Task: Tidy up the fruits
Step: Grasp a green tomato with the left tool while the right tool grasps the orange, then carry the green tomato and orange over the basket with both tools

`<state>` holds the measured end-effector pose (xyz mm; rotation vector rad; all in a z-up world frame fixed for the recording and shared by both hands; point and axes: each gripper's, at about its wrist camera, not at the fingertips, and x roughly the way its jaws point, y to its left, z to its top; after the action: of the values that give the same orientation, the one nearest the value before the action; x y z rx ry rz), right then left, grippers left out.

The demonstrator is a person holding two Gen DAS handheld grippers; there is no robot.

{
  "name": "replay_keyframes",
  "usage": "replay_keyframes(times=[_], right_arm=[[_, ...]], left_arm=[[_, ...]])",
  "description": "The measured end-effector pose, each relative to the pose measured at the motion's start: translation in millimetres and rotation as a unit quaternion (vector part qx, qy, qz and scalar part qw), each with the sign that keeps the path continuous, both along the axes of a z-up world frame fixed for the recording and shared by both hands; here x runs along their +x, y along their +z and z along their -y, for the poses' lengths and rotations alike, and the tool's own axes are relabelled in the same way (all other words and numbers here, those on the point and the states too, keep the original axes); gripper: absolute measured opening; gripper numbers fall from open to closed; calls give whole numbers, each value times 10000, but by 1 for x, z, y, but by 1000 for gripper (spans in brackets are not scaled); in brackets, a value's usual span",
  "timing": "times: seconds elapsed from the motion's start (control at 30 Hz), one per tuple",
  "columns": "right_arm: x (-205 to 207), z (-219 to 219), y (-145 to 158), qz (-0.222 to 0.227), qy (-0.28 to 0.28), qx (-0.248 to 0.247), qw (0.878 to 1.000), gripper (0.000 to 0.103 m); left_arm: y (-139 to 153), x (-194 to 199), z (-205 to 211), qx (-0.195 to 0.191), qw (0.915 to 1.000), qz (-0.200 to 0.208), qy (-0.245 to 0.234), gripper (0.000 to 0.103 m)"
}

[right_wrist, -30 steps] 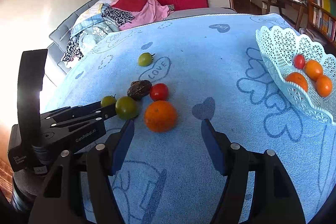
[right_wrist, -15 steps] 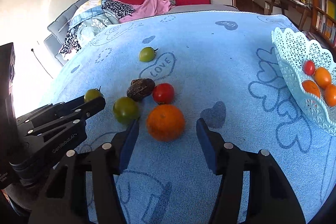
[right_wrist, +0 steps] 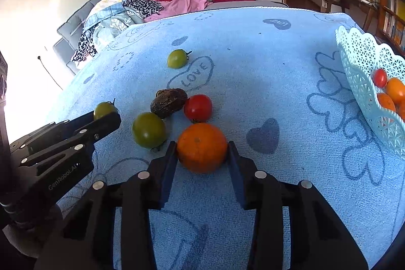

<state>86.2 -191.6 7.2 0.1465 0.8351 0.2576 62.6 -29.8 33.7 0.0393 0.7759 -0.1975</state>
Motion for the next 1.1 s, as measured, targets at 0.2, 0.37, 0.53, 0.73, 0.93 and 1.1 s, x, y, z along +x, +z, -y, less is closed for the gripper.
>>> replay_keyframes(times=[0.2,0.37,0.53,0.73,0.93,1.1], right_arm=[[-6,4,7,180,-102,36,9998,41],[-13,7,16,409,-214,-19,9989,41],[-18,14,26,578,-334,41,9978,41],[-24,26,41,773,-530,114,9955,41],[-33,45,58,1020,-749,89,9919,41],[-36,61,69,1141,-931,88,9891,41]], left_arm=[[2,-1,1,-24,10000,71,6,29],[4,-3,1,-26,9999,112,33,29],[9,-5,2,-19,9998,191,24,29],[18,-9,2,-10,9995,293,70,29],[28,-13,14,59,9992,393,-40,29],[39,-14,31,104,9984,522,-198,29]])
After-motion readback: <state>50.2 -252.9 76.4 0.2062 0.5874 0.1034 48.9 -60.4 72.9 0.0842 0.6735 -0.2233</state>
